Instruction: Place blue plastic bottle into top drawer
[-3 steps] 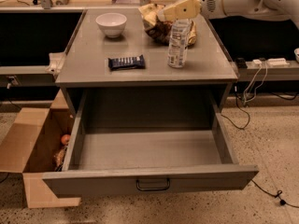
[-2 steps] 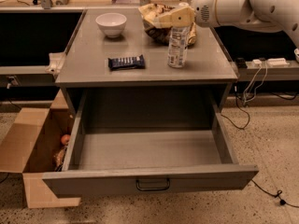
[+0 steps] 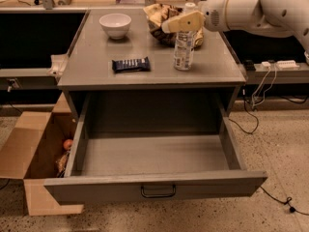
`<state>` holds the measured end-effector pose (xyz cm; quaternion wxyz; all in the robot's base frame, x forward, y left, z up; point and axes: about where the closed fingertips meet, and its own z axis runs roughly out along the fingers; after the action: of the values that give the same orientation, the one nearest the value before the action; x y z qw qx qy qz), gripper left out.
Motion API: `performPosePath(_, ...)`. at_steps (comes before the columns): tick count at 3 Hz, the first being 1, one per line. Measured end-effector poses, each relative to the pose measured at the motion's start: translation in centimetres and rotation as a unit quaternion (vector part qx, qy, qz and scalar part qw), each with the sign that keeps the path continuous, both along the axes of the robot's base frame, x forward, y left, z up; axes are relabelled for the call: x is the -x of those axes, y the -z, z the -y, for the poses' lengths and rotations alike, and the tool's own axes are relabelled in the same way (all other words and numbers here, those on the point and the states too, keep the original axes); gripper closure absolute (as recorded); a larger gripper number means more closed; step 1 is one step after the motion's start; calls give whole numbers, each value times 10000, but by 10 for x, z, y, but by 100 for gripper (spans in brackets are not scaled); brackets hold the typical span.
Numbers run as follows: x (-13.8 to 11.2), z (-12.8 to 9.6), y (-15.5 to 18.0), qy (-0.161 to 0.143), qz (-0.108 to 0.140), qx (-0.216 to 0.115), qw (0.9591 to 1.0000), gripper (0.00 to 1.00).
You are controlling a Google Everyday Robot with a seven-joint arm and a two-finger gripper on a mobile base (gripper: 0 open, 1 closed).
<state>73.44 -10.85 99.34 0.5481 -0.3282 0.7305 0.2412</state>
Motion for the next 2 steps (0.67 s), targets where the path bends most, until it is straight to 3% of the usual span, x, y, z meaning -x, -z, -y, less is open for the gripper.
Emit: performPosePath(2,-7,19,21,-720,300,-181,9968,0)
